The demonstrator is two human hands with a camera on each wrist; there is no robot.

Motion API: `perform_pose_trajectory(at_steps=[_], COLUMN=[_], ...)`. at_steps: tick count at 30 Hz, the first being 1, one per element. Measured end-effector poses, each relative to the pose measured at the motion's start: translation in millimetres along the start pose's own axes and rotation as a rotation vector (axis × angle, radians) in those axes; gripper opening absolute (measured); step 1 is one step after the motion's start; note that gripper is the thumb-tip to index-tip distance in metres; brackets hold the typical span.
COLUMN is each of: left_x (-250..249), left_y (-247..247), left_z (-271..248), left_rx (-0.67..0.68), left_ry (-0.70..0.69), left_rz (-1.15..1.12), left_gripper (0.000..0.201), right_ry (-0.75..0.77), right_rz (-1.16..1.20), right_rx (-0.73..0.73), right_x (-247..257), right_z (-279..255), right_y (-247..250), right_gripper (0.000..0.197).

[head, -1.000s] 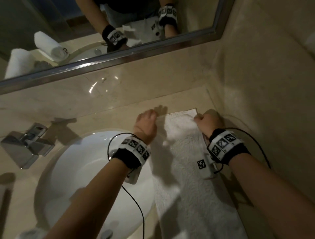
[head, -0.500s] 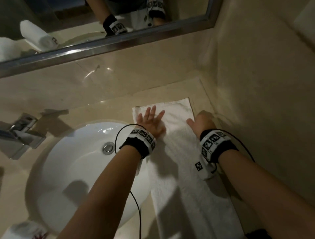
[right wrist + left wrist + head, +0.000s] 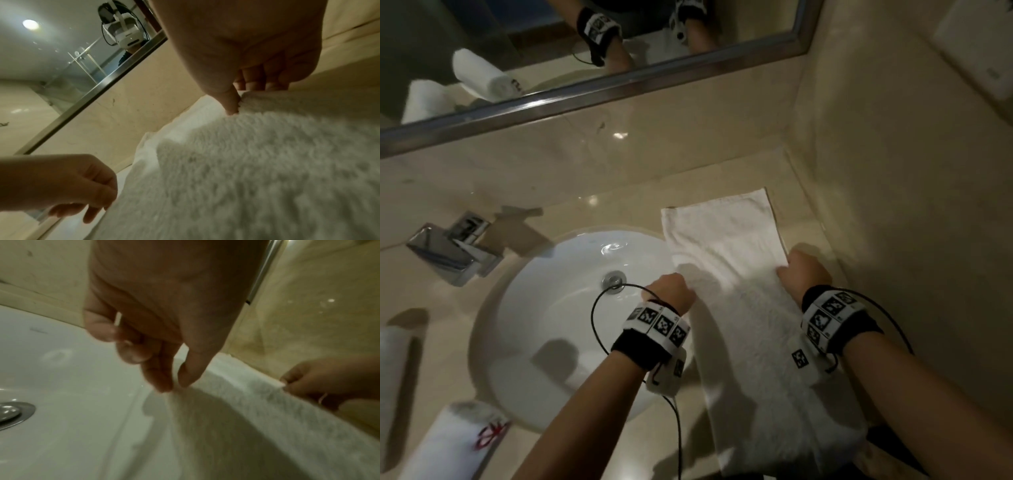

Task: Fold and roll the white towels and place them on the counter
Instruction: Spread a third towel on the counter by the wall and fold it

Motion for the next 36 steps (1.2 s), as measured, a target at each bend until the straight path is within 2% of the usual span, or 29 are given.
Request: perform_pose_trajectory(at_steps=[3, 7, 9, 15, 21, 23, 25, 27, 28, 31, 35, 36], left_x=[-1, 6, 3, -1, 49, 45, 32, 25, 24, 26, 27, 26], left_y=[-13, -33, -39, -33, -18, -27, -46, -63, -69, -75, -68, -64], left_z=[-5, -7, -9, -14, -16, -18, -23, -31, -33, -34, -30, -28], left_rx=[0.003, 0.1, 0.118, 0.032, -0.135, -0.073, 0.104, 0.266, 0.303, 0.271, 0.185, 0.16], left_ry=[-0.026, -0.033, -0.063, -0.156, -0.069, -0.104, -0.131, -0.093, -0.062, -0.039, -0.11, -0.113], left_rz=[-0.073, -0.407, -0.489, -0.464, -0.439, -0.426, -0.434, -0.52, -0.598, -0.772, -0.555, -0.525], left_gripper=[0.026, 0.031, 0.029, 0.019, 0.018, 0.021, 0.033, 0.052, 0.055, 0.028, 0.02, 0.024], right_ry=[-0.005, -0.005, -0.009, -0.048, -0.065, -0.074, -0.072, -0.065, -0.061, -0.043, 0.004, 0.005], right_rz=[-0.041, -0.046, -0.042, -0.041, -0.028, -0.029, -0.022, -0.006, 0.004, -0.003, -0.061, -0.094], right_rx=[-0.047, -0.06, -0.068, -0.032, -0.019, -0.029, -0.043, -0.049, -0.054, -0.067, -0.103, -0.092], right_x=[3, 4, 5, 5, 5, 5, 4, 2, 0, -8, -12, -10], right_z=[-4, -7, -7, -6, -3, -3, -4, -6, -8, -15, -23, -23], right_y=[2, 2, 0, -3, -3, -3, -3, -5, -6, -12, -14, -13], right_gripper=[0.04, 0.038, 0.039, 0.049, 0.049, 0.048, 0.049, 0.05, 0.051, 0.055, 0.04, 0.042])
Point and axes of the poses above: each hand's wrist, its own z-axis towards the middle knuckle, its own y-axis out of the back of the hand, x = y × z, the point moved 8 cm from there along z, towards the middle knuckle, and after that the axes turned 6 degrees about -y, right-handed, at the moved point
